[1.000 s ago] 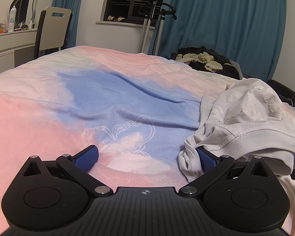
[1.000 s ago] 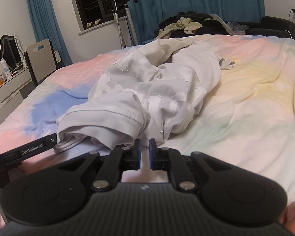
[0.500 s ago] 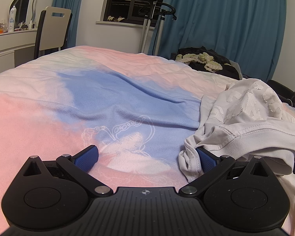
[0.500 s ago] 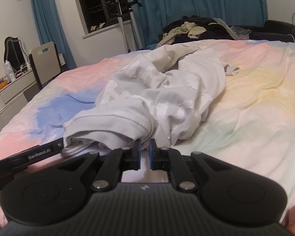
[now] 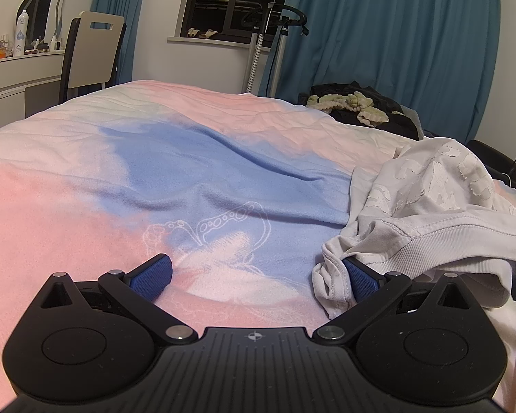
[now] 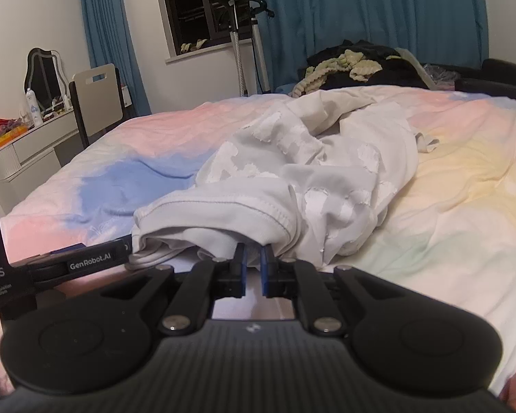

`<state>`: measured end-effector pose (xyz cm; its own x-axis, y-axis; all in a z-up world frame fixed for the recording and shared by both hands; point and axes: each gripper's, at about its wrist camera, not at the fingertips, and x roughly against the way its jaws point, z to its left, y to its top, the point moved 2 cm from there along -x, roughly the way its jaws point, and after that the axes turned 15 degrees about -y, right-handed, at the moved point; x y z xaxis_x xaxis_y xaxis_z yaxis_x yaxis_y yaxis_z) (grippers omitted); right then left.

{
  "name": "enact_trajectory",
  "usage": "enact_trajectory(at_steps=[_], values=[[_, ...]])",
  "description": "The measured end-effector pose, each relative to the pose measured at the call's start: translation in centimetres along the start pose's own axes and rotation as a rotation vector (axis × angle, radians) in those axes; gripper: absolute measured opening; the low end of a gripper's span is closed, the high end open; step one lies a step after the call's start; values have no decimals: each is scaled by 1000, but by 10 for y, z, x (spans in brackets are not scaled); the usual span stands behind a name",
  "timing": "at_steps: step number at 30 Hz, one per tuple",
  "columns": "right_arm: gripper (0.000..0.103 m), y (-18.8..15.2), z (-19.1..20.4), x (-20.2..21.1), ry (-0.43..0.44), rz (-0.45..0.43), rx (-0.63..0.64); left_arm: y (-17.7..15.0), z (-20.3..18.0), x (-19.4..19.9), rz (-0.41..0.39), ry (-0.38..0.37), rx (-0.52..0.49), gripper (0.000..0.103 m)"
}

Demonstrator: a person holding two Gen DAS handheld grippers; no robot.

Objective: Fold clothes

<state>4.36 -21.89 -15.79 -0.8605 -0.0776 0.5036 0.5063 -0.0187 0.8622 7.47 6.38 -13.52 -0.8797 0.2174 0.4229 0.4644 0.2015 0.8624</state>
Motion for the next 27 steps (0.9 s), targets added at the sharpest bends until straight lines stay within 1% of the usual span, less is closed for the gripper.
enact_trajectory(at_steps=[7, 15, 27], values=[[10, 1, -1, 6, 22, -25, -12, 1, 1, -1, 1, 0, 0, 103], [10, 3, 4, -1, 49, -17, -24, 1, 1, -1, 1, 0, 0, 103], [10, 7, -8, 3, 43, -24, -94, 1, 2, 0, -3, -6, 6, 103]])
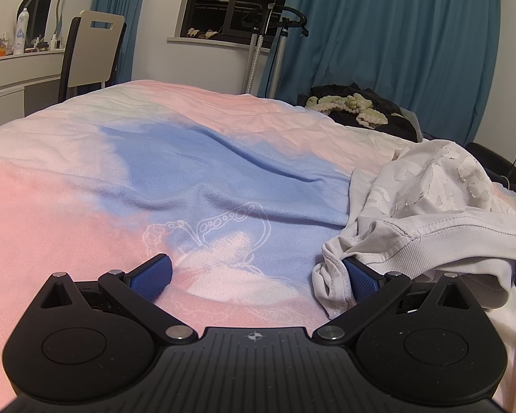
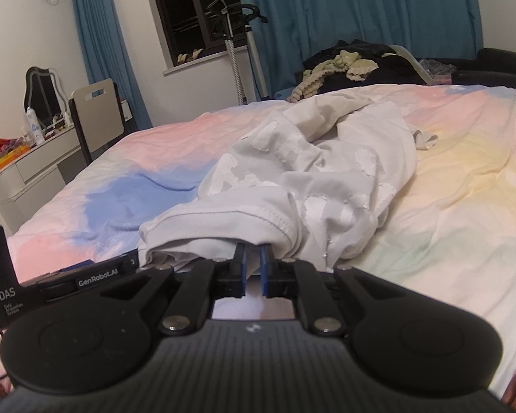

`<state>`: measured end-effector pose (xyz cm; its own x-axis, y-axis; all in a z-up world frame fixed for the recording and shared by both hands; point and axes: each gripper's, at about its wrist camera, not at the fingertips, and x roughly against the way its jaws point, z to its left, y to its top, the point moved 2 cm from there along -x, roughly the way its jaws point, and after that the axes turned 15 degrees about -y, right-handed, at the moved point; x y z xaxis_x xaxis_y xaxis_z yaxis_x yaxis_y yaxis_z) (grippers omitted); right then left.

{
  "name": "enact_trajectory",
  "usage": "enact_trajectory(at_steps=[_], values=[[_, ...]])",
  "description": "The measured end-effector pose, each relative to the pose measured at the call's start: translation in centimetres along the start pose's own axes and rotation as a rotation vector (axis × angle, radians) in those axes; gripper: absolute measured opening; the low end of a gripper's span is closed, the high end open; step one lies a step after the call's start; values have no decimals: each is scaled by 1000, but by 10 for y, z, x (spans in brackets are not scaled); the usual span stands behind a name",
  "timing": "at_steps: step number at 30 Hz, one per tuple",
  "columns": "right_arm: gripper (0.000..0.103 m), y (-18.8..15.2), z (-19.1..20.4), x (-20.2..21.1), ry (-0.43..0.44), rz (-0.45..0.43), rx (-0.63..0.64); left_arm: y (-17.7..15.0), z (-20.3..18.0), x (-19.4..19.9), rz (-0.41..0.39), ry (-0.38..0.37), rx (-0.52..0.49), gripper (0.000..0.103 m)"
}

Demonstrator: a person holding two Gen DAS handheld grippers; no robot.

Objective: Fold clothes

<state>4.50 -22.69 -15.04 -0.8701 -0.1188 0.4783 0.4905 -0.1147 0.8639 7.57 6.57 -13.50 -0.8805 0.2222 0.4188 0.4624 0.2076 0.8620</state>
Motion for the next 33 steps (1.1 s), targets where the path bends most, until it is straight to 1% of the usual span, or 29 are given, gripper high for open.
enact_trajectory(at_steps=[7, 14, 19, 27, 33], values=[[9, 4, -8, 4, -5, -11, -50, 0, 1, 0, -5, -8, 8, 103], [8, 11, -17, 5, 19, -31, -108, -1, 1, -1, -11, -18, 20, 103], [8, 12, -20, 1, 38, -14, -140, 0, 2, 0, -16, -29, 34, 103], [9, 12, -21, -8, 63, 11, -173, 0, -2, -2, -5, -6, 8, 103], [9, 11, -18, -7, 75, 12, -168, -1, -1, -1, -7, -9, 13, 103]])
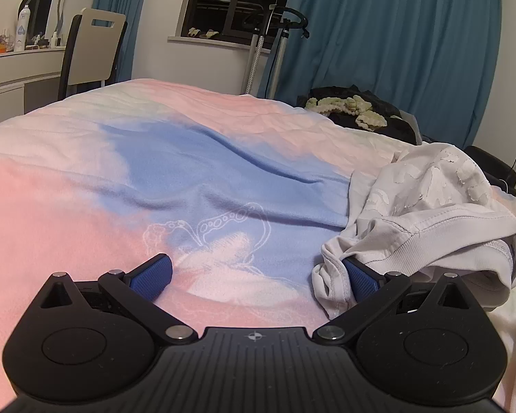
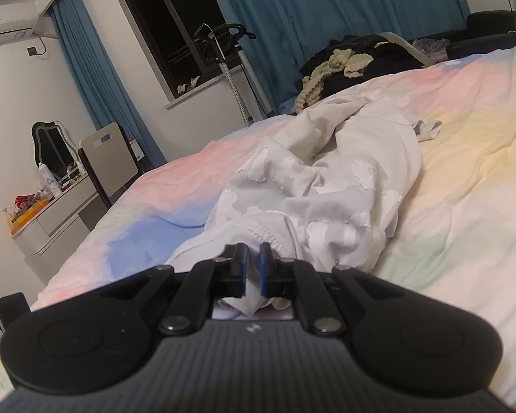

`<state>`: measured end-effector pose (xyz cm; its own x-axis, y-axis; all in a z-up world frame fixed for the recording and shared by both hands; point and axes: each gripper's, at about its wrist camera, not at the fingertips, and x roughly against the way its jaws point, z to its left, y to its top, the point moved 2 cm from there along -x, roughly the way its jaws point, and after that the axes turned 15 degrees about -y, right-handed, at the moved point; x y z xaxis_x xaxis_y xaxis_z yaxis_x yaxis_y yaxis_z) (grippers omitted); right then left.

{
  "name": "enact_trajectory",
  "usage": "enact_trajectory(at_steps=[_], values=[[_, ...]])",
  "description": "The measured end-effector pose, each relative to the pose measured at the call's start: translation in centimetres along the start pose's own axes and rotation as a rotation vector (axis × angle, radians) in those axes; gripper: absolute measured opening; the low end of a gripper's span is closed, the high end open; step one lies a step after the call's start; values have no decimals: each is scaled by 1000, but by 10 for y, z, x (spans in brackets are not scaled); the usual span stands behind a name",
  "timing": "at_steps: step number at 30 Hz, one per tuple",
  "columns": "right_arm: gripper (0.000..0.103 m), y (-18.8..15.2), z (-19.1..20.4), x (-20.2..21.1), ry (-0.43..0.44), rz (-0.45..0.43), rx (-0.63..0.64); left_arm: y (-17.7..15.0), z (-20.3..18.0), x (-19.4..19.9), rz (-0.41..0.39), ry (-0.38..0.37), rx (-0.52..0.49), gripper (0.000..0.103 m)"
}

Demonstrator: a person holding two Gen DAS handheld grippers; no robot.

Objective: Fold clothes

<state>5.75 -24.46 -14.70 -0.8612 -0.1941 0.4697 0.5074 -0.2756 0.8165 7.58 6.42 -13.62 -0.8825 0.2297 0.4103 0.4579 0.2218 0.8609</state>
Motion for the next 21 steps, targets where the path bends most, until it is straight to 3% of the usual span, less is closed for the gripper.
enact_trajectory(at_steps=[21], values=[[9, -1, 0, 4, 5, 11, 3, 0, 2, 2, 0, -1, 0, 103]])
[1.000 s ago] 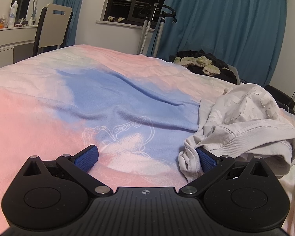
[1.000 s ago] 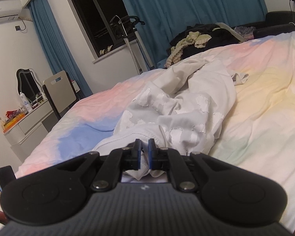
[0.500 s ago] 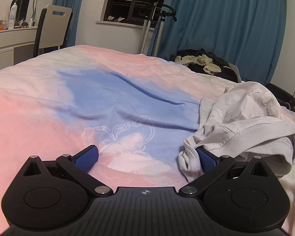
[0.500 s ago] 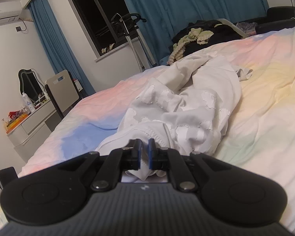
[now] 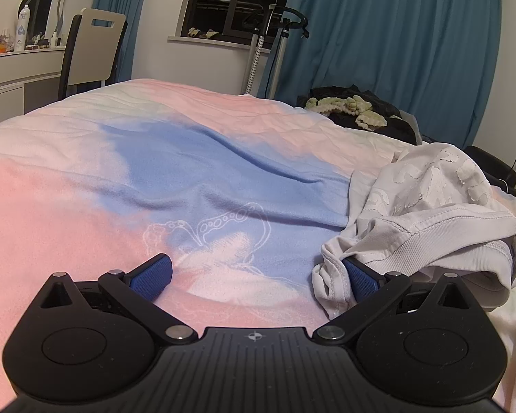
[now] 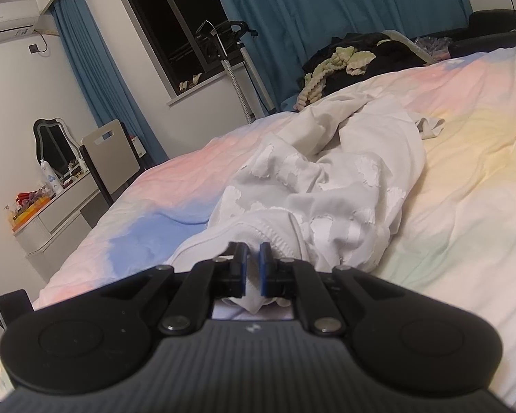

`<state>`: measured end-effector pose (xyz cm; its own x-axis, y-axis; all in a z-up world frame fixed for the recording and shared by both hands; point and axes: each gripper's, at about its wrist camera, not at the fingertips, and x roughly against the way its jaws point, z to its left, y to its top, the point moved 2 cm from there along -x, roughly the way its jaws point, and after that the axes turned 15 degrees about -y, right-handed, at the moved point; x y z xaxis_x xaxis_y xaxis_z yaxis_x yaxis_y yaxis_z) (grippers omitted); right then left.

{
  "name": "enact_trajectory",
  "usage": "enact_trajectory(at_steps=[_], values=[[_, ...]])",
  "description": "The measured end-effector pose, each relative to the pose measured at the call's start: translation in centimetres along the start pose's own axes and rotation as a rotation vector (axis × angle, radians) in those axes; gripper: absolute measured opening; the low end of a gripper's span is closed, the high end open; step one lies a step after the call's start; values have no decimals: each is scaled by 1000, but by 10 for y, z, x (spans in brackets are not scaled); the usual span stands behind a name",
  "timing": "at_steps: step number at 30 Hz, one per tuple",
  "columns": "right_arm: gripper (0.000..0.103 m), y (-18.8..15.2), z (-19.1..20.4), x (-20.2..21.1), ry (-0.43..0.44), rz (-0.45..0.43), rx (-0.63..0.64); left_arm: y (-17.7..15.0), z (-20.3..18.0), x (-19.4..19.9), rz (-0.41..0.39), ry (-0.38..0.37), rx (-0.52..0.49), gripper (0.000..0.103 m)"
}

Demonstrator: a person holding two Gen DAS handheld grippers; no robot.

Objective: Fold clothes

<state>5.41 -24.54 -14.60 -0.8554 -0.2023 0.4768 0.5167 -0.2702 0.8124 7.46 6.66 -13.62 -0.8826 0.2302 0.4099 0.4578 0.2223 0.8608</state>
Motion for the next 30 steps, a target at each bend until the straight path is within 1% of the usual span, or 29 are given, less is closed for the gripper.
enact_trajectory(at_steps=[16, 19, 22, 25, 27, 30], values=[[9, -1, 1, -6, 6, 10, 1, -1, 0, 0, 0, -2, 0, 103], [9, 0, 0, -3, 8, -6, -1, 0, -1, -4, 12, 7, -6, 103], [8, 3, 1, 2, 8, -43, 1, 0, -2, -3, 13, 11, -9, 103], [8, 6, 1, 7, 6, -78, 5, 4, 0, 1, 19, -5, 17, 103], [8, 8, 0, 9, -2, -84, 9, 9, -2, 4, 50, -18, 7, 103], [8, 10, -5, 10, -23, -87, -1, 21, -6, 16, 61, -21, -18, 103]])
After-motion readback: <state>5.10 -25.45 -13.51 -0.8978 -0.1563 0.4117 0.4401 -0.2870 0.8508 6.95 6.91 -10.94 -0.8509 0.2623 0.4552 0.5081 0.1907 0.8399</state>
